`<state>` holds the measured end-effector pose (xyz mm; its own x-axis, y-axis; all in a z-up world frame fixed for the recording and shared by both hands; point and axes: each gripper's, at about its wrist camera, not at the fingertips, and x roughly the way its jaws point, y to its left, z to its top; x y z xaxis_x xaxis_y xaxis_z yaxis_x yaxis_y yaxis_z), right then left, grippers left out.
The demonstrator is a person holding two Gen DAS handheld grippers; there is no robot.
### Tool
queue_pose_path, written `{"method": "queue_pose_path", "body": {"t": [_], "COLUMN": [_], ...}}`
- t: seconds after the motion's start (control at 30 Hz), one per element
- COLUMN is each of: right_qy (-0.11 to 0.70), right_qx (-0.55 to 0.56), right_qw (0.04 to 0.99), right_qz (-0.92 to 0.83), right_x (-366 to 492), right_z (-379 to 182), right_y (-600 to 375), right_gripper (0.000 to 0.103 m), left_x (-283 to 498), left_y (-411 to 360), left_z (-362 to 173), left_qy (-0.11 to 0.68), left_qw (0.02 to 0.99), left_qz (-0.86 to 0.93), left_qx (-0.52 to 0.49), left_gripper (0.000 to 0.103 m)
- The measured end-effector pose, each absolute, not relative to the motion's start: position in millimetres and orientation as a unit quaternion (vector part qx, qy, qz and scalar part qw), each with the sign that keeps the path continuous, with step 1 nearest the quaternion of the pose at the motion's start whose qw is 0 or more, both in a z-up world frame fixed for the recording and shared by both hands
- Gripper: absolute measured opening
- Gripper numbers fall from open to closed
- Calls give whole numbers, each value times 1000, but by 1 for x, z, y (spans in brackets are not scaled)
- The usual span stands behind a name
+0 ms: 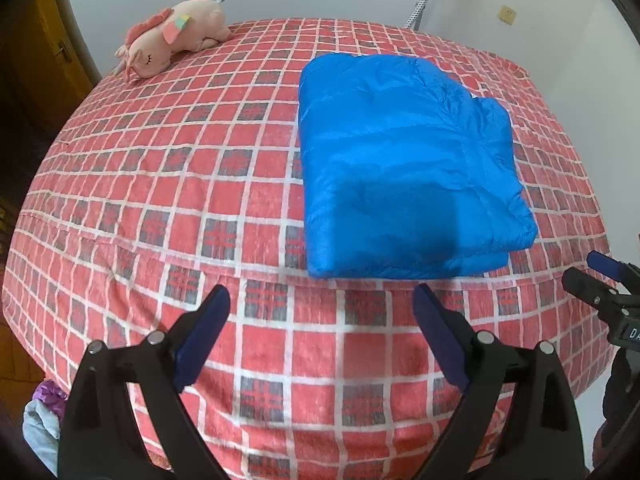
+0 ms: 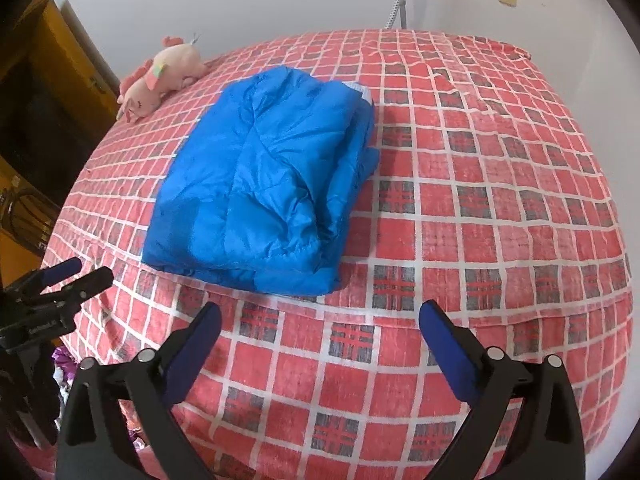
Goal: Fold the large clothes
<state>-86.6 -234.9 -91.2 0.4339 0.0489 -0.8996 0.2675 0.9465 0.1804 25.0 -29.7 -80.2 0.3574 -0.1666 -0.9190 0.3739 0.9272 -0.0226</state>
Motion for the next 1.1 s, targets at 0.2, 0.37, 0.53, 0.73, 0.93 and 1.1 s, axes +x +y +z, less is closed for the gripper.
{"method": "queue_pose_path", "body": {"t": [0.2, 0.37, 0.53, 0.73, 0.93, 1.1], "right_qy": [539, 535, 529, 529, 531, 531], "right_qx": [150, 150, 143, 145, 144, 145], "right_qw": [826, 829, 834, 834, 833, 833], "right_qz": [-72, -65, -65, -62, -61, -59], "right_x": [-91, -95, -97, -97, -98, -99], "right_z": [-86, -79, -73, -71, -73, -73], "right_y": [-233, -230, -228, -227, -227, -227], "right_gripper": [99, 99, 99, 99, 99, 99], "left_x": [16, 14, 11, 11, 11, 11], "left_y": [-34, -32, -31, -30, -29, -29], "left_z": [-69, -66, -65, -66, -66, -66], "left_qy": [538, 539, 538, 539, 538, 539], "left_qw": [820, 820, 821, 820, 821, 821], "left_qz": [-164, -160, -155, -152, -149, -149], "left_qx": [106, 105, 113, 118, 117, 116], "left_gripper": [91, 91, 91, 91, 91, 91]}}
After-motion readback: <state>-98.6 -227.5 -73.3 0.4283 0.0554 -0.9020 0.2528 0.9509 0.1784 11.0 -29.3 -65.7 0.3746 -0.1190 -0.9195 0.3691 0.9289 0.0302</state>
